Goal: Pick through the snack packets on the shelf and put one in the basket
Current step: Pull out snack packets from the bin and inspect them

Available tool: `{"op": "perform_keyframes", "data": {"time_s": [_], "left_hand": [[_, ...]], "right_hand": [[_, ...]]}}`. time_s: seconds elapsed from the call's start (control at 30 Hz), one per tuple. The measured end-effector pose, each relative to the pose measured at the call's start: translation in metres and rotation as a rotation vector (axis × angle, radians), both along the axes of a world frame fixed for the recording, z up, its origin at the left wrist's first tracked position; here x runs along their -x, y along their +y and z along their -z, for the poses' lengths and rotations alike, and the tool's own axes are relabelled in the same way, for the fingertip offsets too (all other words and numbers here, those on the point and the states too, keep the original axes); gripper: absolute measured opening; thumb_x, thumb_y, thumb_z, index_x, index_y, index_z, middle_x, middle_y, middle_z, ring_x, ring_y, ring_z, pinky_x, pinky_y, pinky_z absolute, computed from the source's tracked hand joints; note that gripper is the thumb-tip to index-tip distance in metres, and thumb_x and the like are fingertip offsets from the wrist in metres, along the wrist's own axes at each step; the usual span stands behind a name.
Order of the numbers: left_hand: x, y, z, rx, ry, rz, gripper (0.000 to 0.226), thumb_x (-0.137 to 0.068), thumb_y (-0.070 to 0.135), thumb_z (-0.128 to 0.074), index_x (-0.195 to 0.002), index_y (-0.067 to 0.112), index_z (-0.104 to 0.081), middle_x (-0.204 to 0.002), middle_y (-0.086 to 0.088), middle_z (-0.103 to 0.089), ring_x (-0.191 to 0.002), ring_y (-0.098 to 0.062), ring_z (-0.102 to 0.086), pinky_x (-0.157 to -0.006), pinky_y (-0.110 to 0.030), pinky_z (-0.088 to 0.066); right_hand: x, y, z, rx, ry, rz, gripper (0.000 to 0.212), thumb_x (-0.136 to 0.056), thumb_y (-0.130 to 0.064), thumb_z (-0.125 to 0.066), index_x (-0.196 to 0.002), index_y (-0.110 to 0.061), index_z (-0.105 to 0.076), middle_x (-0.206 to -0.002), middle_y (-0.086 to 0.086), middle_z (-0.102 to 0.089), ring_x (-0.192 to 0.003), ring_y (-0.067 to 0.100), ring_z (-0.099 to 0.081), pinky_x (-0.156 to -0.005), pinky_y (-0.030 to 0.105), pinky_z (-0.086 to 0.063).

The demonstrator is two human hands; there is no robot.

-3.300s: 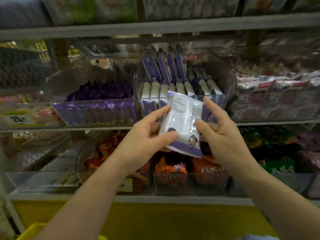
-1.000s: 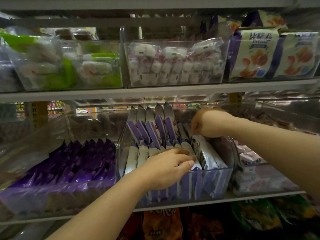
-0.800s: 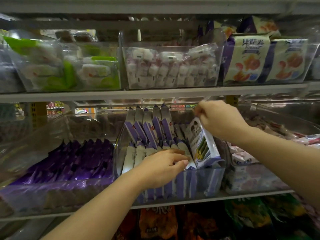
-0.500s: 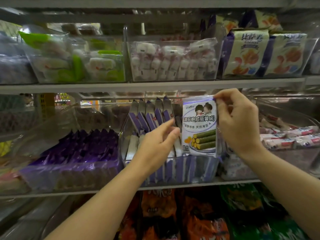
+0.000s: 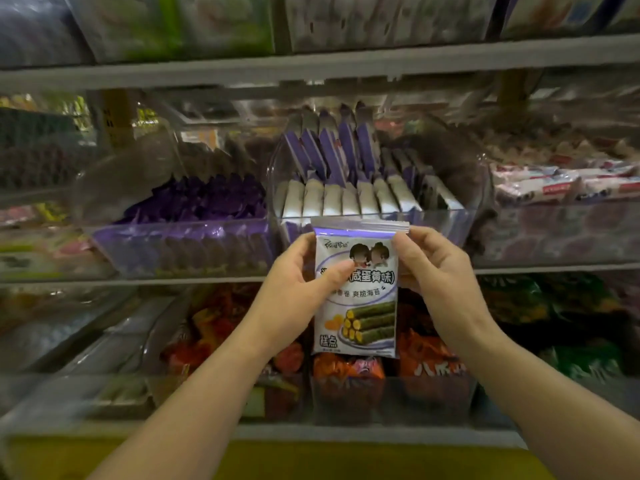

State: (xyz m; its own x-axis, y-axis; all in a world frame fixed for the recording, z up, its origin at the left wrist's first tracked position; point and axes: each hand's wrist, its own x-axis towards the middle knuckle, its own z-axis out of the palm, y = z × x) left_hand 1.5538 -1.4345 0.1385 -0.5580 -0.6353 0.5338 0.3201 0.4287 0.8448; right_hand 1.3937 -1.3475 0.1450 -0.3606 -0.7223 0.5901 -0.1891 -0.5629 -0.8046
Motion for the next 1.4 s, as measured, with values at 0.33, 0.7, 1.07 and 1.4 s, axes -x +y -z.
{"op": "perform_keyframes", "data": {"time_s": [0.33,0.7,1.07,1.4], "left_hand": [[-0.001,-0.011,0.064,-0.127,-0.148,-0.062,0.035,-0.078,0.036,-0.067,-0.112,0.026,-0.066,-0.107,0.005,-0.075,-0.099,-0.012,-0.071,-0.078,-0.023,-0.057],[0.012,-0.039,0.086,-0.493,-0.162,-0.053,0.019,-0.091,0.018,-0.061,-0.106,0.013,-0.071,-0.101,-0.011,-0.076,-0.092,-0.024,-0.073,-0.076,-0.03,-0.059],[0.013,-0.048,0.088,-0.659,-0.056,-0.074,0.03,-0.087,0.022,-0.058,-0.109,0.006,-0.071,-0.112,-0.019,-0.071,-0.115,-0.039,-0.061,-0.106,-0.057,-0.039],[0.009,-0.042,0.089,-0.587,-0.045,0.014,0.036,-0.077,0.031,-0.06,-0.104,0.01,-0.073,-0.108,-0.018,-0.073,-0.101,-0.031,-0.067,-0.092,-0.046,-0.05]], "right_hand": [[0.006,-0.016,0.051,-0.331,-0.146,-0.259,0.022,-0.067,-0.032,-0.072,-0.082,-0.017,-0.075,-0.084,0.006,-0.076,-0.079,0.017,-0.073,-0.063,0.022,-0.055],[0.001,-0.042,0.073,-0.473,-0.407,-0.268,0.015,-0.086,0.005,-0.058,-0.085,-0.004,-0.07,-0.073,0.01,-0.073,-0.068,0.017,-0.072,-0.059,0.024,-0.058],[0.001,-0.05,0.075,-0.425,-0.408,-0.328,0.017,-0.071,-0.018,-0.064,-0.062,-0.01,-0.076,-0.072,0.009,-0.074,-0.068,0.015,-0.073,-0.059,0.02,-0.056],[0.006,-0.047,0.075,-0.41,-0.445,-0.342,0.026,-0.072,-0.009,-0.063,-0.093,0.001,-0.073,-0.098,0.019,-0.074,-0.086,0.024,-0.074,-0.066,0.026,-0.059]]}}
